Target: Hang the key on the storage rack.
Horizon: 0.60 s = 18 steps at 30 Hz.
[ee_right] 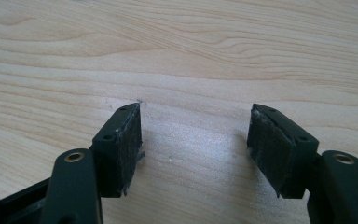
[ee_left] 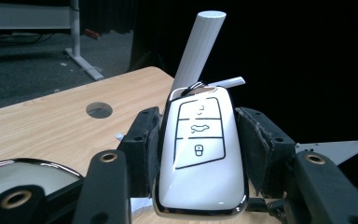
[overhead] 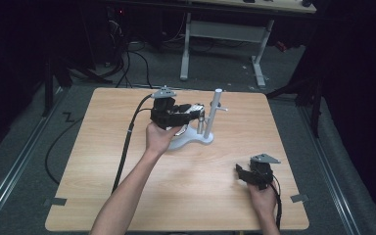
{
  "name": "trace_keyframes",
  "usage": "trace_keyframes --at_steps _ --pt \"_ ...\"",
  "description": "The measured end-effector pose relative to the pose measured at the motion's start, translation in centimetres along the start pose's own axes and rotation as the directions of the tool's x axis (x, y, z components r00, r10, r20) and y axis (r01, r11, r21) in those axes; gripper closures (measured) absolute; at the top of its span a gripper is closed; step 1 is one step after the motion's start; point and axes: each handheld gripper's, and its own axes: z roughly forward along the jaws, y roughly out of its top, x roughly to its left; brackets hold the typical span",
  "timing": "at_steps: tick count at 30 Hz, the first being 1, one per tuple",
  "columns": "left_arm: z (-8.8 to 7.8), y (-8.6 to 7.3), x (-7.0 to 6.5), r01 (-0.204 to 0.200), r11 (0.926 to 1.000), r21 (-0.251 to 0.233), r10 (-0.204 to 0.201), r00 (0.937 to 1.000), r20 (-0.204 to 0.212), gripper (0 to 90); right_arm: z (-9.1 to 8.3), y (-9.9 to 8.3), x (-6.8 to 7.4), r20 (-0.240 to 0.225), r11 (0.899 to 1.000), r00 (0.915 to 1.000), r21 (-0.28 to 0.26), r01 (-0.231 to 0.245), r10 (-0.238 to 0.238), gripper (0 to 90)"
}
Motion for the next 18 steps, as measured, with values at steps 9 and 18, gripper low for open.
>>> trace_keyframes --at_steps 9,18 --pt "-0.53 0.14 -0.02 -0.008 1.0000 -0.002 0.008 0.9998 -0.019 50.6 0.01 0.00 0.00 0.000 1.000 1.0000 0.000 0.001 -0.001 35.4" --pt "-0.40 0.20 -0.03 0.000 0.9999 -0.010 -0.001 0.9999 -0.017 50.6 0.00 0.00 0.00 0.000 1.000 1.0000 0.000 0.001 -0.001 35.4"
